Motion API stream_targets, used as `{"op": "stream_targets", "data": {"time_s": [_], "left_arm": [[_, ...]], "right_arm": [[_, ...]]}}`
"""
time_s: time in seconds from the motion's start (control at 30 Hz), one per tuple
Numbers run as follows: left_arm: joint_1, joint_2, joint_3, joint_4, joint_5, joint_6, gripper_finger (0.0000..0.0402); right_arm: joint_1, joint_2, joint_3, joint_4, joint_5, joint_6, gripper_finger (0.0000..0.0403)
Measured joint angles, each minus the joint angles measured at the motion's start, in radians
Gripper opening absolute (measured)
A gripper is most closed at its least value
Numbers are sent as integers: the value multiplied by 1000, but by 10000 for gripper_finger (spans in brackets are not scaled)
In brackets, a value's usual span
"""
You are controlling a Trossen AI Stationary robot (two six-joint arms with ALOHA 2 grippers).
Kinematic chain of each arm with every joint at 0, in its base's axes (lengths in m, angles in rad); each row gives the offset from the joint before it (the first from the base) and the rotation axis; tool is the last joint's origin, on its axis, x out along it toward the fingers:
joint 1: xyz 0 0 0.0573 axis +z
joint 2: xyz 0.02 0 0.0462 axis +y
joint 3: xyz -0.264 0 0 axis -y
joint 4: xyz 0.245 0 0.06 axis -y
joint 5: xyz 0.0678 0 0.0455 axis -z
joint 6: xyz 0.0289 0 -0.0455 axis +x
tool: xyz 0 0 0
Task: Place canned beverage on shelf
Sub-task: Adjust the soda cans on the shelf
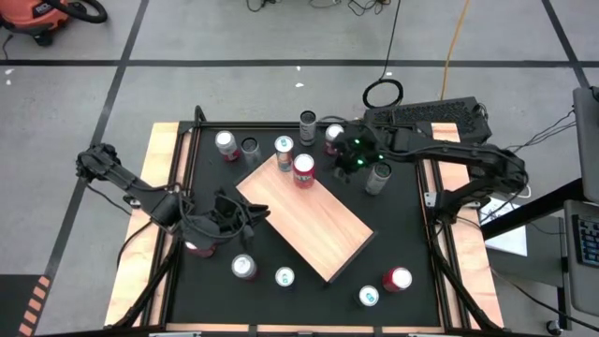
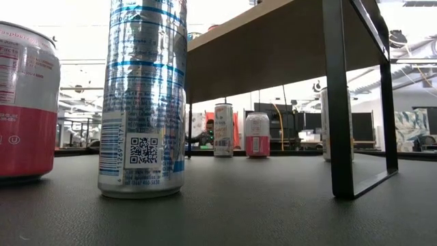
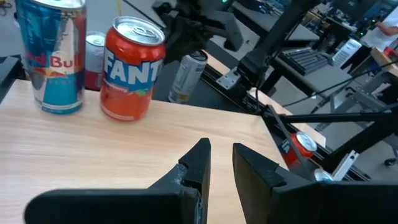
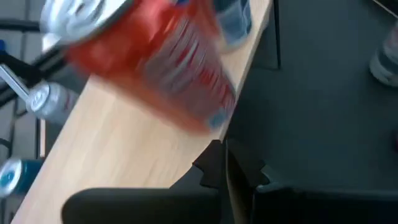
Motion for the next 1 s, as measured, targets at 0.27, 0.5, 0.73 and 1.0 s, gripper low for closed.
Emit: {"op": "stream_targets", "data": {"time_s": [0.27, 0.5, 0.73, 1.0], "left_arm": [[34, 0, 0, -2, 3, 0, 69], [38, 0, 0, -3, 4, 0, 69], [38, 0, 0, -3, 4, 1, 69], [38, 0, 0, -3, 4, 0, 70]], "right_arm": [[-36, 108, 0, 59, -49, 19, 0], [-39, 116, 1, 124, -49, 11, 0], [-43, 116, 1, 158, -71, -2, 0], [-43, 116, 1, 178, -41, -14, 0]]}}
